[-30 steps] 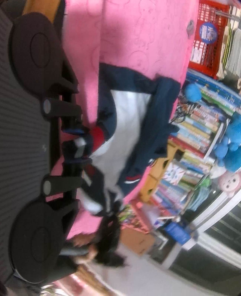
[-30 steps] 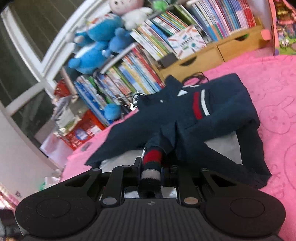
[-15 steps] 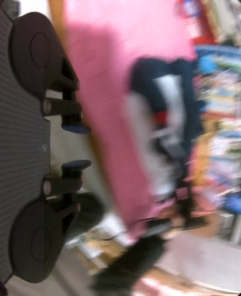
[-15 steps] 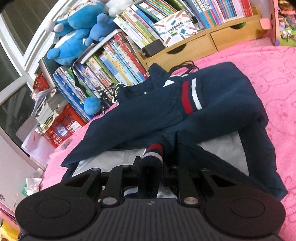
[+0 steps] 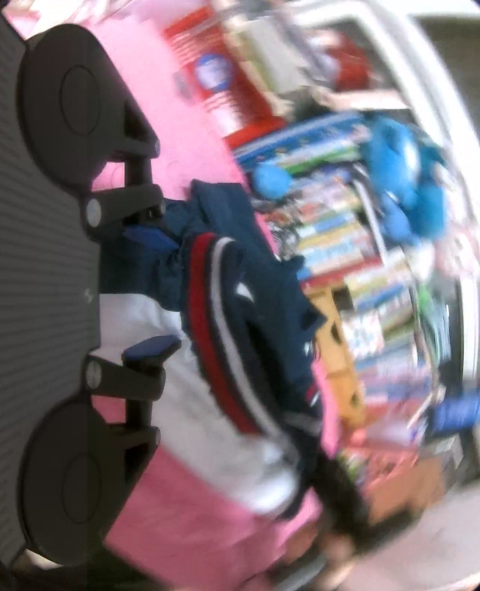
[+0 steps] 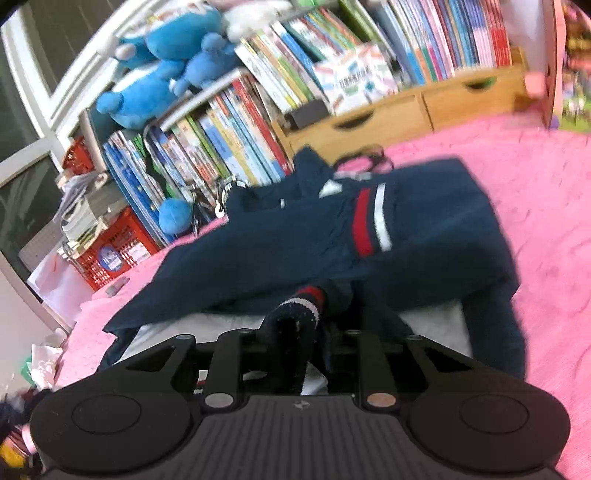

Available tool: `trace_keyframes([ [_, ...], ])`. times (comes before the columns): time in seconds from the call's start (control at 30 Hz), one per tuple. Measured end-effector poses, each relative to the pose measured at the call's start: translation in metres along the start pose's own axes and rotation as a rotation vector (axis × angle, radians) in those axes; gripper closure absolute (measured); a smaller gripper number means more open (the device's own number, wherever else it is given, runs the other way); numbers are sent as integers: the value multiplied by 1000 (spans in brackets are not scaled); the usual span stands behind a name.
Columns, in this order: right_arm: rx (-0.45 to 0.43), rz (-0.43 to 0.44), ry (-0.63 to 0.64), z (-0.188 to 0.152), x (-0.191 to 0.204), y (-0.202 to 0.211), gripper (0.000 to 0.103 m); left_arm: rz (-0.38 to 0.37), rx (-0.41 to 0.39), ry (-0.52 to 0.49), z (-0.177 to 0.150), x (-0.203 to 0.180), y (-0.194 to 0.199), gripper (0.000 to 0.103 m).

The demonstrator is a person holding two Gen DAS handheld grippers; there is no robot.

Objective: Fold clothes
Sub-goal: 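Lift the striped hem with both tools and fold it toward the collar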

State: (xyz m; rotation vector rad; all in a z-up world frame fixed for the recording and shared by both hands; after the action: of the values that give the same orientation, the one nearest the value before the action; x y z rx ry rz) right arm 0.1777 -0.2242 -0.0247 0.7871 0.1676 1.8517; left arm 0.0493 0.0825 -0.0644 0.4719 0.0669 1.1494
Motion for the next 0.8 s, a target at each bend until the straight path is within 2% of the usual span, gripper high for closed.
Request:
trace_keyframes([
  [0.07,-44,3,41,10,-1,14,68,14,51,77,-1,13,-20,54],
  [0.13,-93,-23,75,20,-7,27,52,44,97,122,-6,25,-35,52],
  [0.17,-118,-43,91,24,-11,34,49,61,114,137,-10,30,-40,52],
  [0.23,-169,-84,121,34,-19,47,43,98,120,152,-11,40,-43,53],
  [0.3,-204,-105,181,39,-26,60,39,114,94,170,-7,49,-40,54],
  [0.33,-203,-99,231,38,-25,63,32,102,84,182,-5,52,-36,54],
  [0.4,-176,-92,326,30,-21,65,26,45,70,202,-2,52,-32,51],
  [0.5,-136,-96,429,17,-12,55,26,-17,84,225,1,48,-38,42],
  [0.67,-64,-78,489,3,-1,19,25,-48,199,348,-8,47,-76,41],
  [0.77,-21,-65,514,-4,5,-5,24,-69,205,390,-12,48,-84,41],
  [0.8,-6,-64,525,-6,6,-13,22,-76,205,401,-13,48,-86,51],
])
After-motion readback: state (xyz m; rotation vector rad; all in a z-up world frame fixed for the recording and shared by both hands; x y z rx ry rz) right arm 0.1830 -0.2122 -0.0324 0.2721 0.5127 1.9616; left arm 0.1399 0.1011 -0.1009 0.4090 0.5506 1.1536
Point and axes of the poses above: each gripper's, at about its wrist camera, not at the fingertips, and y roughly against the way its jaws point, x to its left, z to its top, the point moved 9 cm from there along -y, roughly the way its jaws point, and after that the axes turned 6 degrees about -x, right-handed, at the moved point
